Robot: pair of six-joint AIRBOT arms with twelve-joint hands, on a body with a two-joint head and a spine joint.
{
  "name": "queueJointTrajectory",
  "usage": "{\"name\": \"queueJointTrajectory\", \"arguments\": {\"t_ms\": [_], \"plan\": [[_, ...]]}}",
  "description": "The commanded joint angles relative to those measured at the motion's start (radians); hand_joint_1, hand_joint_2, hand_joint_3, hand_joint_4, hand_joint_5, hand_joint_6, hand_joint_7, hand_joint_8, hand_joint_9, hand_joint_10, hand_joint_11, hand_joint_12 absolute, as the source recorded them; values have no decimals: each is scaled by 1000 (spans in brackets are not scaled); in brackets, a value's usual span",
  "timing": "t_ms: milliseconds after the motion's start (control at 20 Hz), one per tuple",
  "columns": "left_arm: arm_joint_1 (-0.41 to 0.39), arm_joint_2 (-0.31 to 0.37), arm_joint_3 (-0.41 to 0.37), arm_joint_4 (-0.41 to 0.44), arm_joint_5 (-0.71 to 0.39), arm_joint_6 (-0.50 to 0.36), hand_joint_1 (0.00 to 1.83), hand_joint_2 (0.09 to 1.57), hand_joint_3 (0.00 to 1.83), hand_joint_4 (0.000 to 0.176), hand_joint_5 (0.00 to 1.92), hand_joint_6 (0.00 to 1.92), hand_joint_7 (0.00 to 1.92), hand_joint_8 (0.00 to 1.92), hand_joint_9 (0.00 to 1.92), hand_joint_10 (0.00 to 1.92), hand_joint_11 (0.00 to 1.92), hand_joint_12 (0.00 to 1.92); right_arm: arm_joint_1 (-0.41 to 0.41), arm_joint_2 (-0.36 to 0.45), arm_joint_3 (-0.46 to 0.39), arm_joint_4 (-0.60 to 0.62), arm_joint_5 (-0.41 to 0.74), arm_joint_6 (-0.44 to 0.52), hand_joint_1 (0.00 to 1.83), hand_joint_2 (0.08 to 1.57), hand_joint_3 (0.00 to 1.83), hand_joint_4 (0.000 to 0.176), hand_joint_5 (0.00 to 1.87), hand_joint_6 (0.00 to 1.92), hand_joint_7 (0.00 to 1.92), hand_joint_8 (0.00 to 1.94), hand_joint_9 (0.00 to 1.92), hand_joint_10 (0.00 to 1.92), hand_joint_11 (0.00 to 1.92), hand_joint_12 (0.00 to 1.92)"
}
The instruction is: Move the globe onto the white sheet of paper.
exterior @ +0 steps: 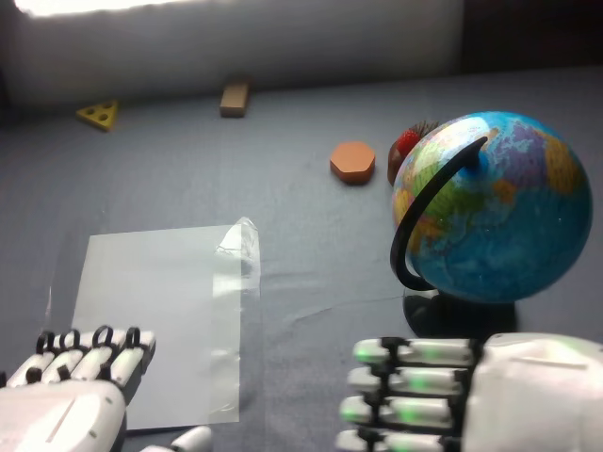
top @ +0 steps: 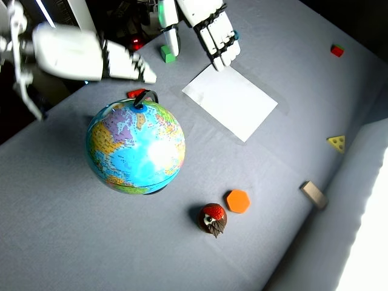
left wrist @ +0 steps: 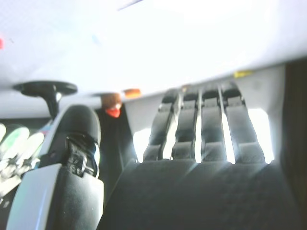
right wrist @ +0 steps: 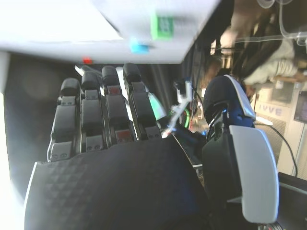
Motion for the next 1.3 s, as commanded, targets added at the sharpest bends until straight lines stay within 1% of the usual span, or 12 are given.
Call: {"name": "queueJointTrajectory", "arguments": {"t_ms": [0, 50, 100, 250, 350, 450, 700, 800, 900, 950, 1050, 1250], "plan": [[3, -2, 6, 75, -92, -13, 0, 1251, 0, 0, 0, 0, 0, 0, 0, 0, 0, 0, 0, 2, 9, -73, 133, 71, 0, 1183, 0, 0, 179, 0, 121, 0, 70, 2, 0, 0], [21, -2, 7, 91, -92, -25, 0, 1250, 0, 0, 0, 0, 0, 0, 0, 0, 0, 0, -8, 8, 37, -148, 146, 152, 0, 1183, 0, 0, 179, 0, 121, 0, 71, 2, 0, 0], [46, -2, 6, 105, -93, -44, 0, 1257, 0, 0, 0, 0, 0, 0, 0, 0, 0, 0, -14, 14, 77, -259, 167, 273, 0, 1179, 0, 0, 178, 0, 122, 1, 70, 2, 0, 0], [82, -1, 2, 137, -118, -100, 0, 1294, 10, 0, 0, 0, 0, 0, 0, 0, 0, 0, -20, 26, 152, -447, 248, 449, 0, 1199, 6, 0, 181, 2, 132, 5, 71, 2, 0, 0], [84, 3, 1, 162, -116, -97, 0, 1304, 14, 0, 0, 0, 0, 0, 0, 0, 0, 0, -19, 38, 200, -556, 314, 557, 0, 1204, 8, 0, 177, 0, 133, 5, 71, 2, 0, 0], [93, -1, 3, 184, -89, -86, 0, 1319, 19, 0, 0, 0, 0, 0, 0, 0, 0, 0, -20, 45, 239, -616, 340, 620, 0, 1227, 18, 0, 175, 0, 140, 7, 73, 3, 0, 0], [166, -37, 27, 232, -126, -157, 0, 1363, 35, 0, 5, 2, 0, 0, 0, 0, 0, 0, -24, 50, 343, -765, 380, 807, 0, 1290, 41, 0, 174, 0, 163, 13, 83, 6, 0, 0], [181, -34, 30, 247, -126, -157, 0, 1428, 62, 0, 4, 2, 0, 0, 0, 0, 0, 0, -40, 52, 366, -772, 368, 813, 0, 1348, 64, 0, 169, 0, 178, 18, 92, 9, 3, 1], [185, -35, 34, 259, -112, -158, 0, 1501, 38, 0, 4, 0, 0, 0, 0, 0, 0, 0, -52, 47, 398, -772, 359, 815, 0, 1436, 47, 0, 166, 0, 184, 4, 93, 5, 7, 8], [185, -37, 36, 261, -110, -158, 0, 1527, 43, 0, 4, 1, 0, 0, 0, 0, 0, 0, -57, 43, 414, -772, 360, 822, 0, 1490, 31, 0, 167, 0, 187, 4, 101, 4, 2, 93], [183, -40, 38, 265, -108, -152, 0, 1530, 43, 0, 5, 1, 0, 0, 0, 0, 0, 0, -55, 42, 443, -773, 373, 838, 0, 1501, 29, 0, 166, 0, 198, 9, 110, 7, 0, 110], [192, -38, 49, 269, -99, -149, 0, 1537, 40, 0, 6, 1, 0, 0, 0, 0, 0, 0, -39, 24, 515, -826, 411, 857, 0, 1513, 28, 0, 168, 1, 201, 8, 124, 12, 0, 121]]}}
